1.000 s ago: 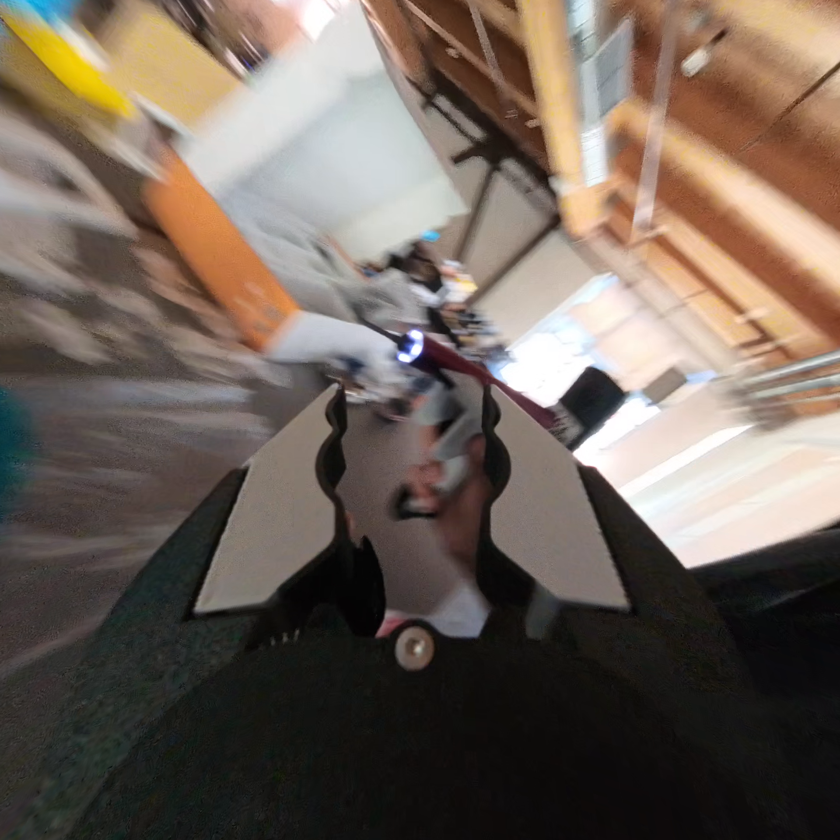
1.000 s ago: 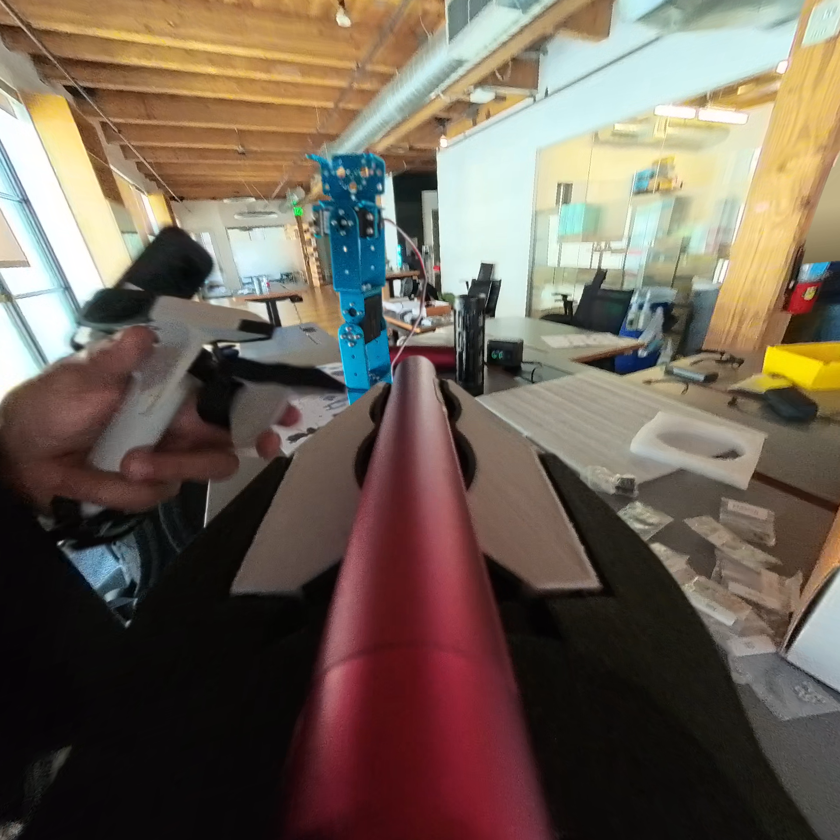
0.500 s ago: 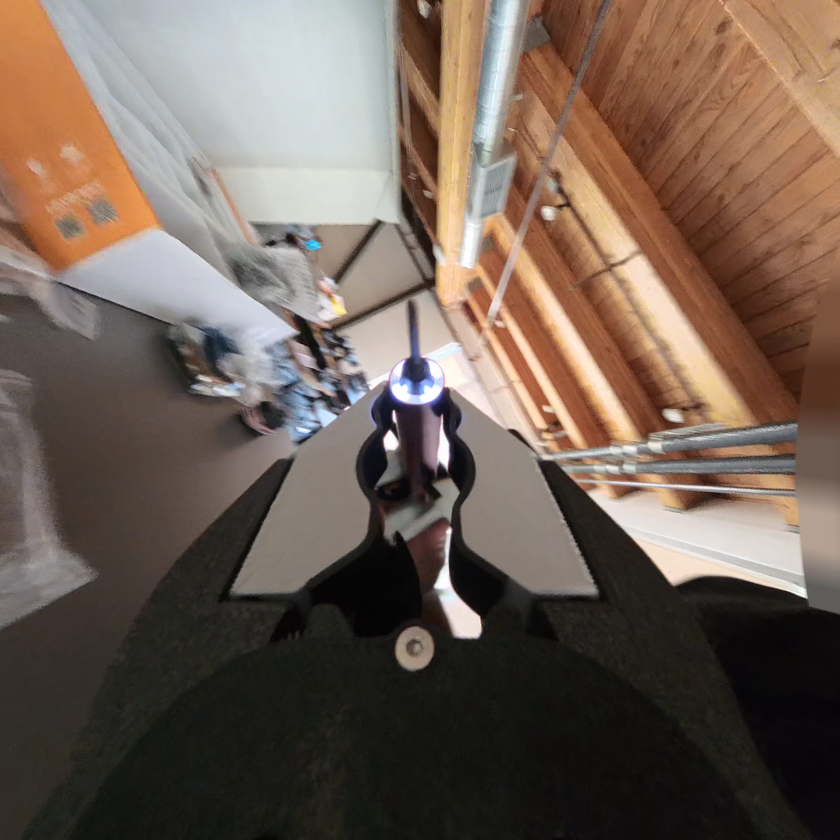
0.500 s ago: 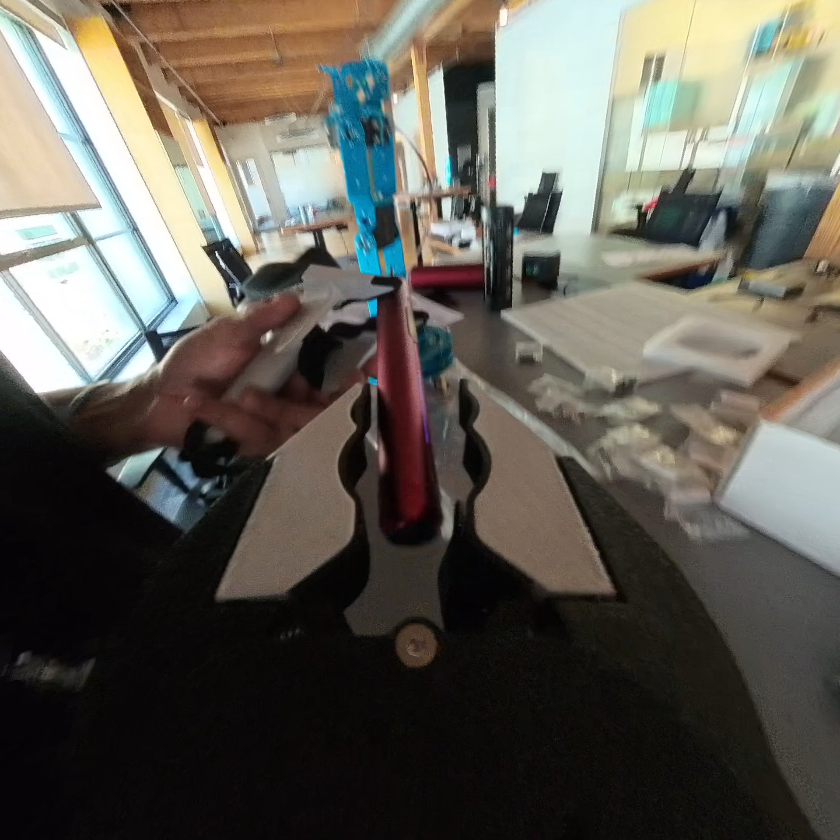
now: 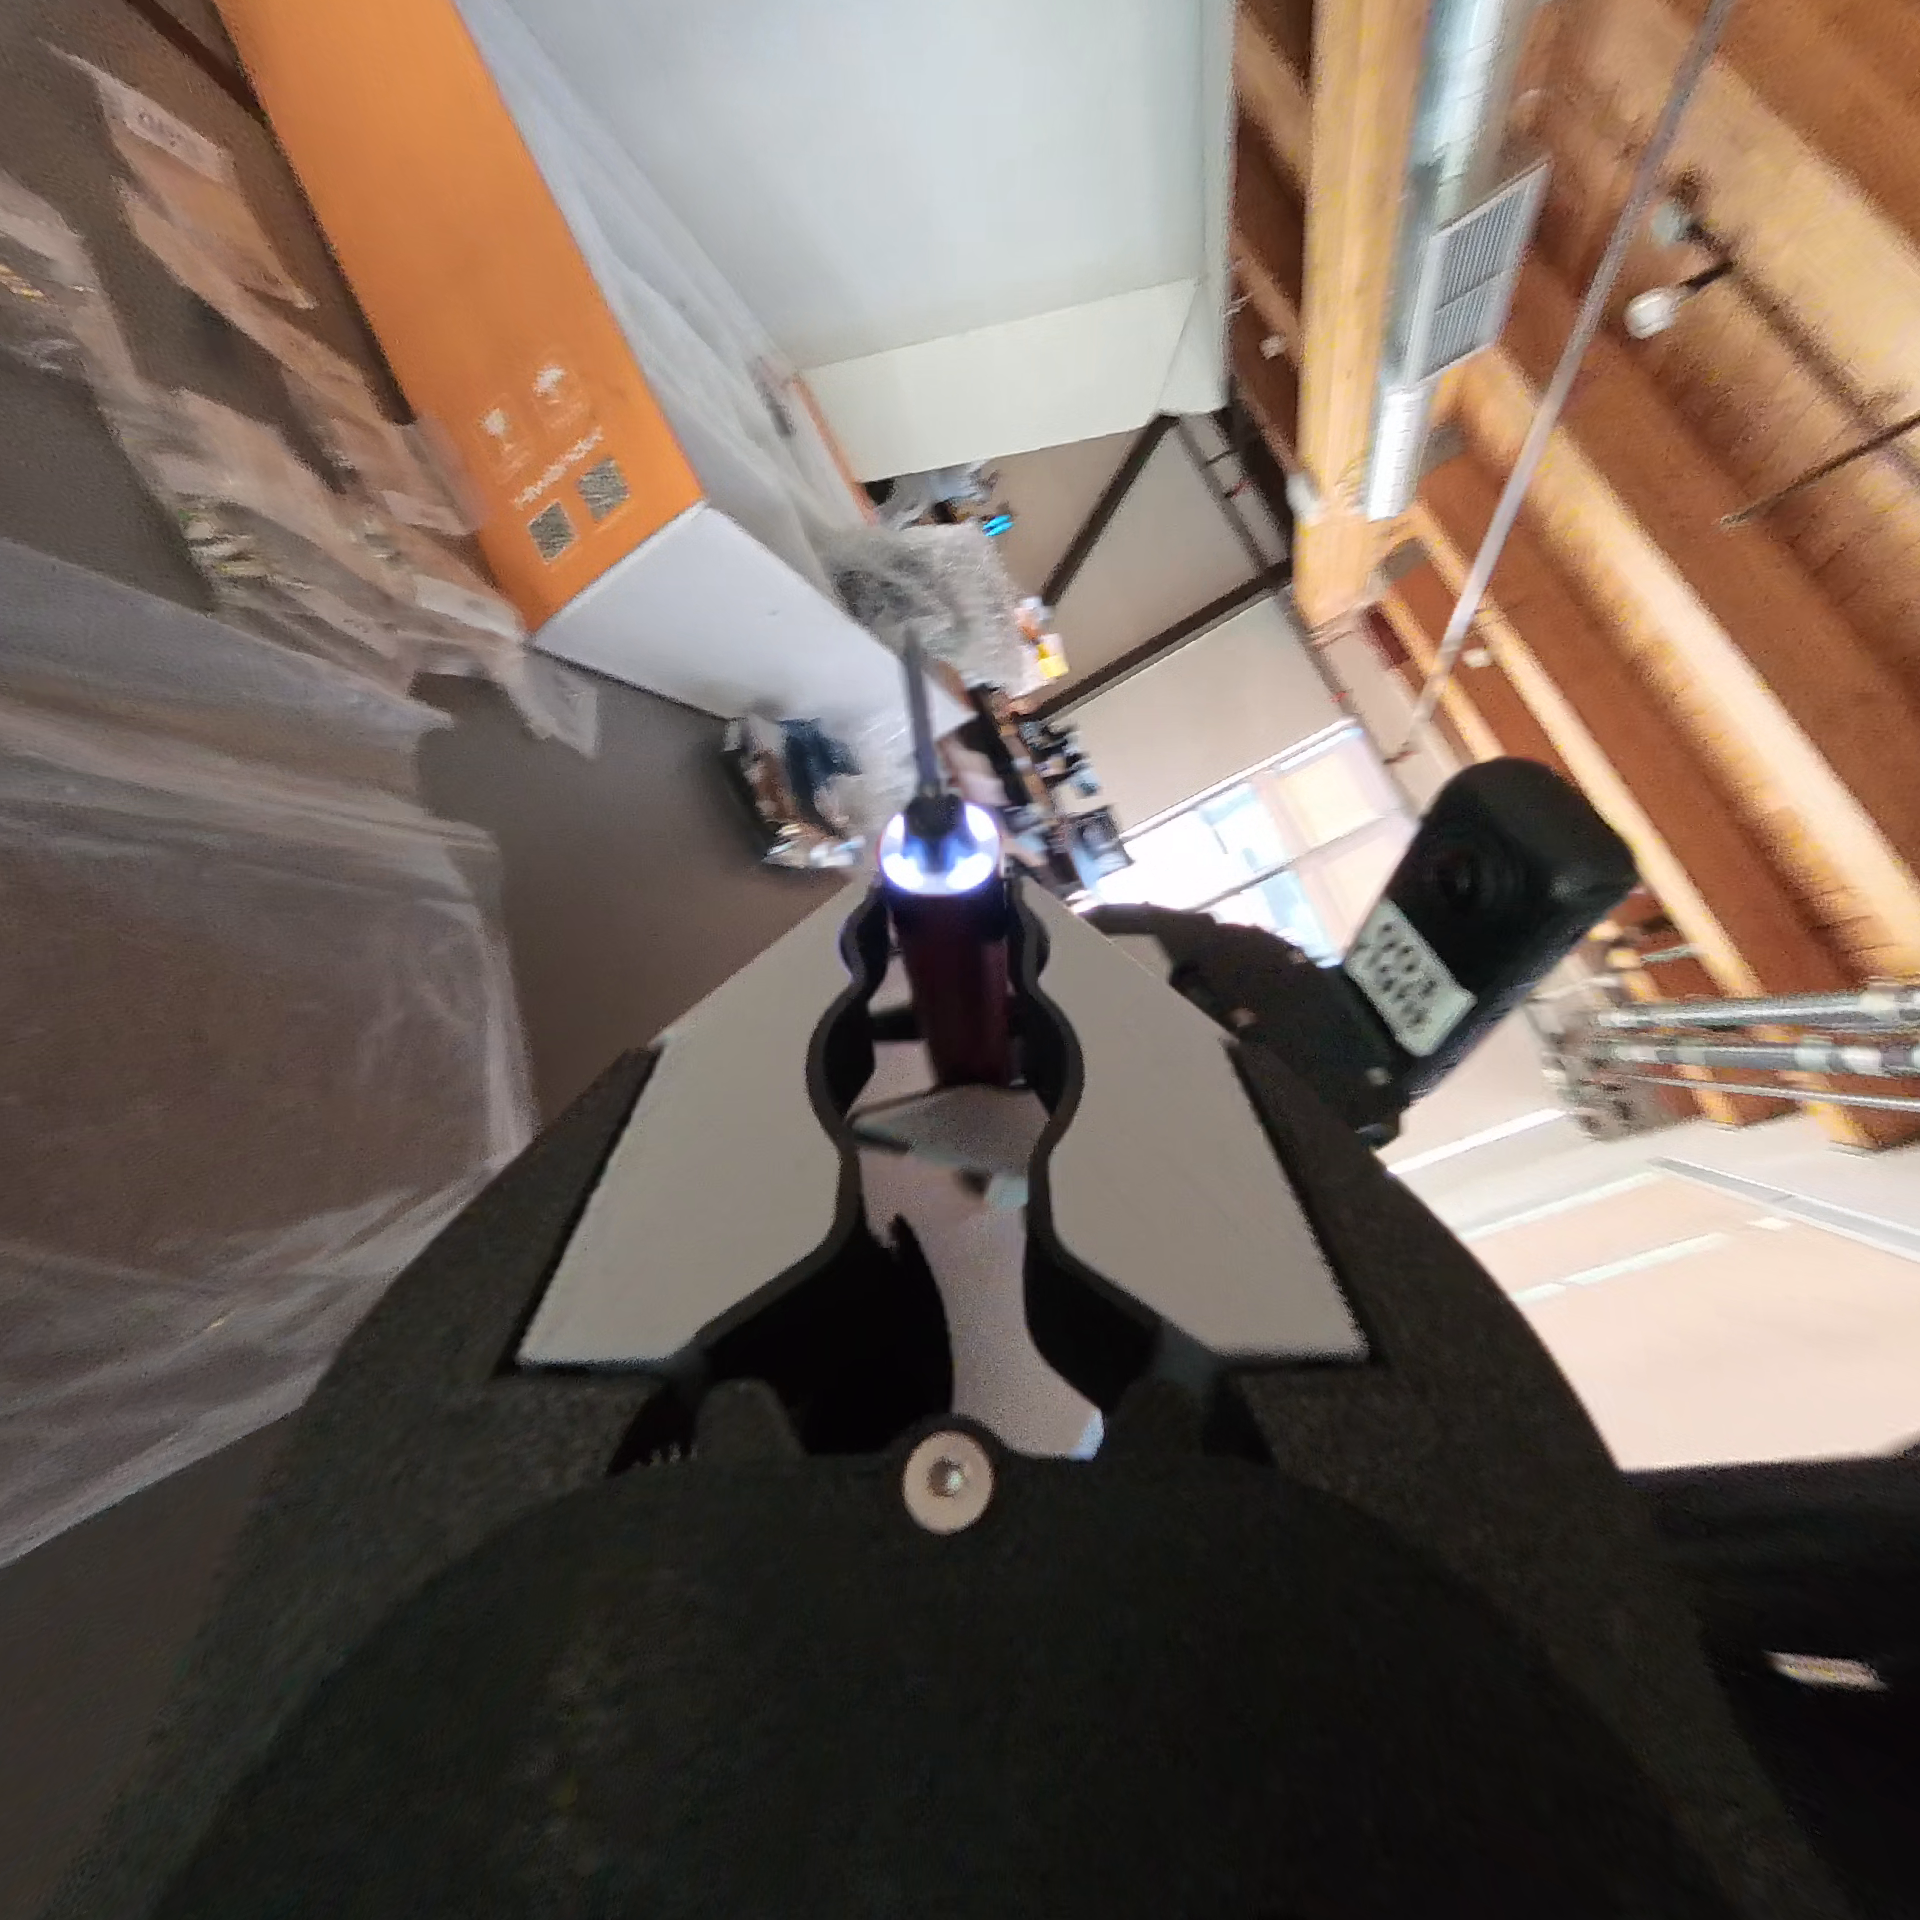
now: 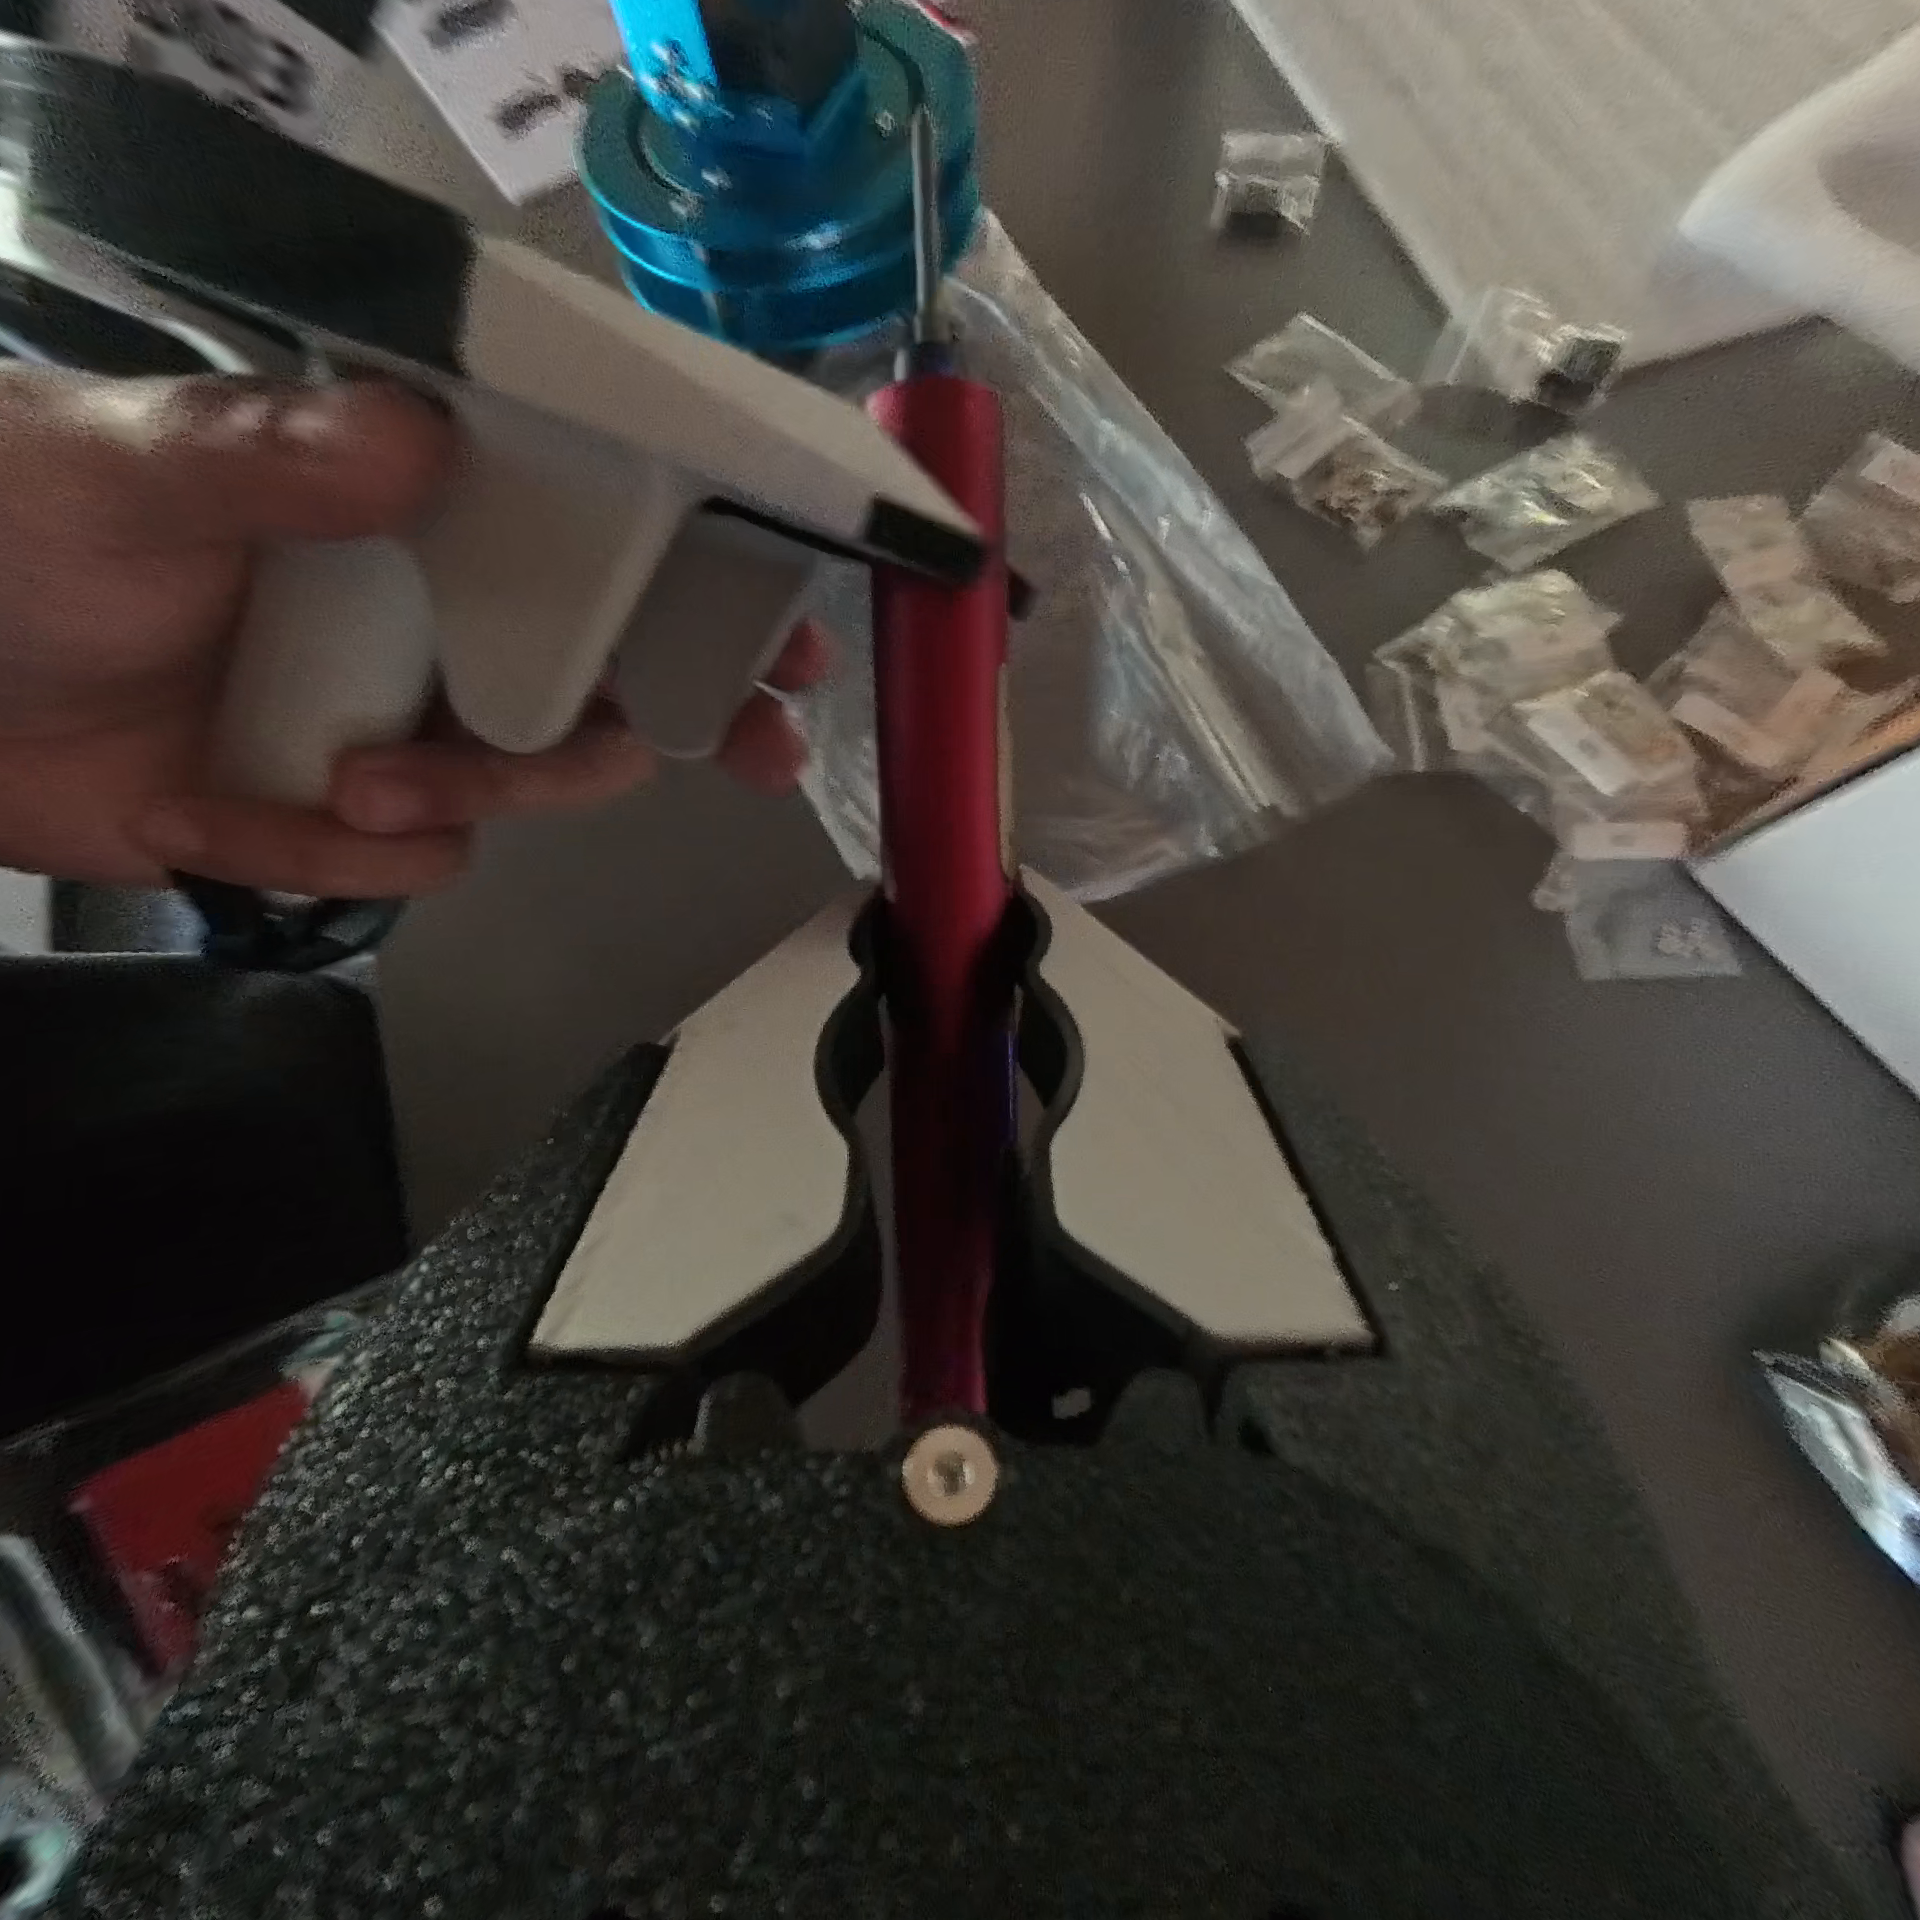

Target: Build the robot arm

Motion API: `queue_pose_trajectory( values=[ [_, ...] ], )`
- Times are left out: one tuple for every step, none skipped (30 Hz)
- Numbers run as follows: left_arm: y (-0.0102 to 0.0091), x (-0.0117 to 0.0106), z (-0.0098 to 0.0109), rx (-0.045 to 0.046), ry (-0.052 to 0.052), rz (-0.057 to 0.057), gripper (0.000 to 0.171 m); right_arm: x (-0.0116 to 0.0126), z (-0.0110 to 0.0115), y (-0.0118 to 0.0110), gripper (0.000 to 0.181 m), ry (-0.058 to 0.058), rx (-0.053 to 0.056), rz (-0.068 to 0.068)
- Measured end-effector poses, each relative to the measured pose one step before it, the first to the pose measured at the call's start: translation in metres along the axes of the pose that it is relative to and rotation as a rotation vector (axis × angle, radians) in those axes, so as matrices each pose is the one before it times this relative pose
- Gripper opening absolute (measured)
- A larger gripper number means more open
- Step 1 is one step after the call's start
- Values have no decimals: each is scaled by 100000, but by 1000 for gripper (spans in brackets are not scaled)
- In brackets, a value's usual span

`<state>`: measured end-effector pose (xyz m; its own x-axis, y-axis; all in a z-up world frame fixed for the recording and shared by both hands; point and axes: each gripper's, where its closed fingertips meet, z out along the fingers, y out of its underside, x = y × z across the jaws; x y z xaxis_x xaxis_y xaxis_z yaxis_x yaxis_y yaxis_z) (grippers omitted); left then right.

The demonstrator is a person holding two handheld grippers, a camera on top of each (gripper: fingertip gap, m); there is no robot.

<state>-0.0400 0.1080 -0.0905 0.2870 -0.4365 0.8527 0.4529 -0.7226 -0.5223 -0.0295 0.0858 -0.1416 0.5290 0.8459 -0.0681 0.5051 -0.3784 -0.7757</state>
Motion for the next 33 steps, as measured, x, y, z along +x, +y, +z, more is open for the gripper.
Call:
queue_pose_trajectory(
  values=[
    [100, -1072, -572, -535, -7930, 2464, 35, 1087, -166, 265, 21, 4702, -806, 299],
    [315, -779, -877, -1798, -6341, 4127, 54, 1256, -193, 430, 20, 3277, -1573, 1871],
    [418, -573, -1198, -1945, -5245, 5383, 62, 1258, -37, 754, 19, 1271, -3503, 2987],
    [396, -225, -1476, -765, -3093, 6755, 56, 1464, 220, 1137, 20, 1808, -6227, 3680],
    [441, -109, -1546, -621, -2054, 6131, 48, 1476, 348, 1055, 20, 2469, -5697, 1601],
    [310, -561, -1565, 84, -4567, 4645, 46, 1015, 416, 917, 20, -86, -4997, 2447],
    [108, -978, -1556, 1177, -6207, 4536, 43, 685, 460, 754, 20, -1766, -4404, 3485],
    [-84, -1285, -1494, 1276, -6497, 5108, 40, 624, 409, 450, 20, -755, -2571, 1902],
    [-282, -1710, -1364, 1080, -7479, 5635, 40, 408, 345, 273, 20, -891, -1365, 363],
    [-553, -2185, -1189, 1504, -8919, 6109, 40, 259, 297, 242, 19, -1398, -1351, 1137],
    [-751, -2475, -943, 1494, -9219, 6358, 42, 112, 307, 260, 20, -1910, -1640, 1536],
    [-845, -2479, -606, 1042, -7959, 5741, 45, 76, 296, 238, 20, -1776, -1287, 1107],
    [-972, -2299, -259, 1120, -6147, 4468, 53, 110, 286, 297, 20, -1198, -1684, 1329],
    [-1008, -1891, 52, 1186, -3373, 3150, 63, 63, 132, 79, 20, -1017, -358, 523],
    [-941, -1350, 285, 696, -131, 2651, 72, -38, -77, -83, 20, -1334, 584, 1074],
    [-1071, -1121, 412, 1363, 934, 1908, 81, 51, 22, 181, 21, -780, -1143, 1383],
    [-1289, -791, 453, 2642, 2472, 1336, 89, -22, -17, -9, 20, -724, 173, -143],
    [-1423, -310, 503, 3536, 5280, 1143, 95, 2, 1, 71, 21, -508, -349, -602],
    [-1371, -35, 571, 2903, 7009, 523, 101, 8, 4, -3, 21, -646, 73, -459],
    [-1288, 264, 566, 2055, 8669, -142, 103, -3, -14, -22, 21, -1111, 131, 570],
    [-1249, 459, 516, 2424, 9832, -448, 104, -27, -33, 12, 21, -841, -614, 493],
    [-1154, -155, 508, 2112, 5428, 257, 104, -13, -21, 26, 22, 304, -804, -810],
    [-945, -17, 423, 1136, 5003, 1611, 103, 9, 41, -32, 22, 1020, -250, -725],
    [-679, 429, 356, 598, 7011, 1655, 101, -40, 64, -52, 22, 677, 155, -344],
    [-397, 252, 378, -107, 5363, 1322, 99, -13, 31, -31, 21, 928, 399, 728],
    [-218, -190, 394, -636, 1759, 1582, 99, 5, 6, -25, 22, 1118, 527, 694],
    [-29, 47, 352, -672, 2542, 1656, 96, -87, -31, 30, 23, 924, 157, 859],
    [234, 158, 320, -1735, 2590, 2008, 92, -118, -91, 1, 24, 1457, -100, 883],
    [115, 2, 235, -584, 660, 2110, 87, -73, -240, -292, 24, 2818, 994, 647],
    [-22, 208, 112, 923, 1642, 1625, 80, -120, -469, -844, 25, 4870, 2908, 135],
    [65, 355, 47, 321, 2699, 1078, 68, -362, -738, -1535, 27, 6730, 4890, -1784],
    [-6, 265, -60, 205, 2045, 88, 65, -1140, -837, -2482, 28, 5221, 8712, -4251],
    [-22, 147, -221, -100, 1325, -460, 69, -2332, -577, -3406, 29, 488, 12559, -4979]
  ],
)
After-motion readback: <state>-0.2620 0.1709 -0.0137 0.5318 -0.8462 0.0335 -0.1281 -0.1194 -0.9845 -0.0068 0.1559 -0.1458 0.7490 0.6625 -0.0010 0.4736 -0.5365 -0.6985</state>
